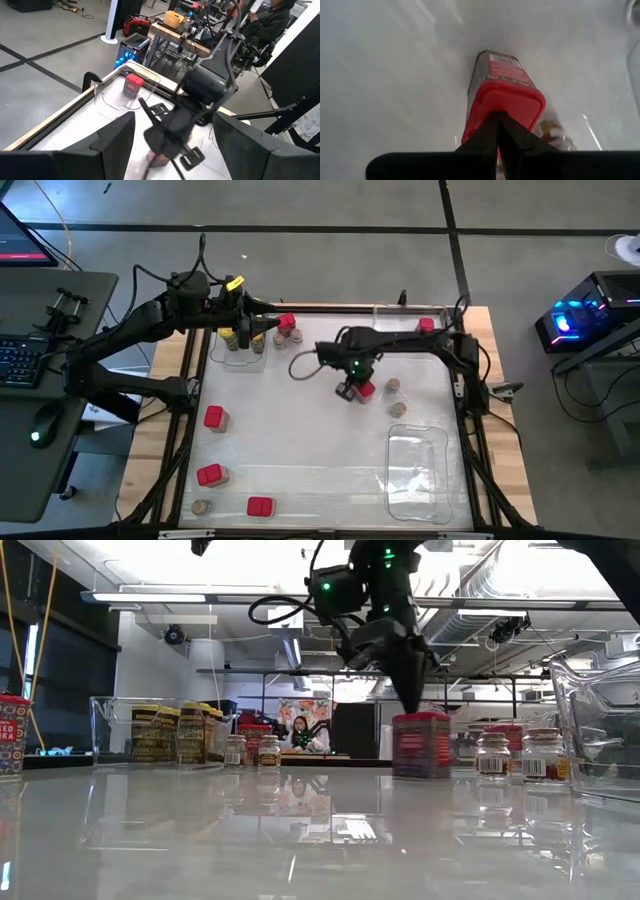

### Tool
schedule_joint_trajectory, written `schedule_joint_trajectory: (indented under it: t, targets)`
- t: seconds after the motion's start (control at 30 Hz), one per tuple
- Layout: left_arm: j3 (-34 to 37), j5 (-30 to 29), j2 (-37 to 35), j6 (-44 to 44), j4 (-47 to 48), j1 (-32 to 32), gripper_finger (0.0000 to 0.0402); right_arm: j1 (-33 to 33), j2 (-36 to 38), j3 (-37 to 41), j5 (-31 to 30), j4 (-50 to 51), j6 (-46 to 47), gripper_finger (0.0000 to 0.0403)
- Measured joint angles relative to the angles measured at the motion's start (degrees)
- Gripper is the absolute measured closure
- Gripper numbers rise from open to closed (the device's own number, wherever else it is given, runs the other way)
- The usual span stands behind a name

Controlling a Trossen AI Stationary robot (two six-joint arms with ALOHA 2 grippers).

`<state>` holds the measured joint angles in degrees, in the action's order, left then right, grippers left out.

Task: Sort spices by type
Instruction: Put the red seasoning can into the top right transparent bin

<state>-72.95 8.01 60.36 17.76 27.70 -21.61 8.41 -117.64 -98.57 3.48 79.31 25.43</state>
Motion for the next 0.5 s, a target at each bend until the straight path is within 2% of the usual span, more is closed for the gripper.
schedule_joint_trajectory:
  t: [0.27, 0.33, 0.5]
  targets:
    - [0.0, 0.0, 0.0, -0.02, 0.28, 0.0, 0.0147, -1.74, 1.42, 0.35, -1.24, 3.38, 0.33, 0.0403]
    - [0.0, 0.0, 0.0, -0.02, 1.05, 0.0, 0.0147, -1.37, 3.53, 0.4, -3.61, 3.17, 2.82, 0.0403]
    - [0.0, 0.0, 0.0, -0.02, 2.08, 0.0, 0.0147, -1.25, 11.81, 0.18, -3.09, 2.44, 9.89, 0.0403]
